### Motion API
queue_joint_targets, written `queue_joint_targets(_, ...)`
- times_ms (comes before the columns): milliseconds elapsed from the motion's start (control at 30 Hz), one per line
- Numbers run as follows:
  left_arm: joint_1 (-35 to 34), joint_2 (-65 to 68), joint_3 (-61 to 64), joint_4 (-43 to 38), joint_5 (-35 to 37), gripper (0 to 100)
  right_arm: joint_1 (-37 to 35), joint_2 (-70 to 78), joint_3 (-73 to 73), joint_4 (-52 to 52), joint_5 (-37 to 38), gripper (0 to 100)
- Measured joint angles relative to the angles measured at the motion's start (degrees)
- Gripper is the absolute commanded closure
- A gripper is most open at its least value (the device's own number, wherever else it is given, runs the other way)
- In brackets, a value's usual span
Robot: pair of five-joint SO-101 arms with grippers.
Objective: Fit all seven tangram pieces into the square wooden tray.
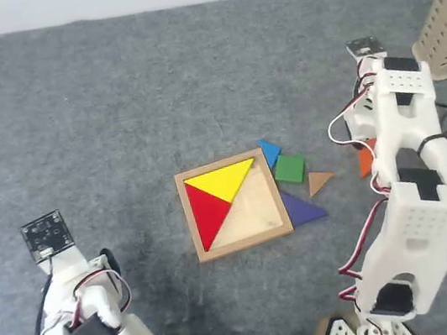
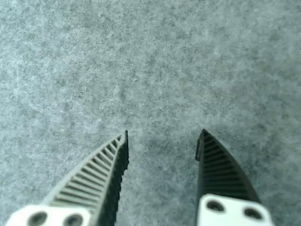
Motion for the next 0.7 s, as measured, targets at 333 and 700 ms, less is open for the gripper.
queue_joint_targets(333, 0.00, 0.00, 0.00, 0.00, 0.00, 77, -1.32, 0.09, 3.78, -1.58, 7.12, 77.2)
queue_joint_targets(700, 0.00, 0.00, 0.00, 0.00, 0.00, 77, -1.32, -0.09, 6.51, -4.75, 7.30, 94.0)
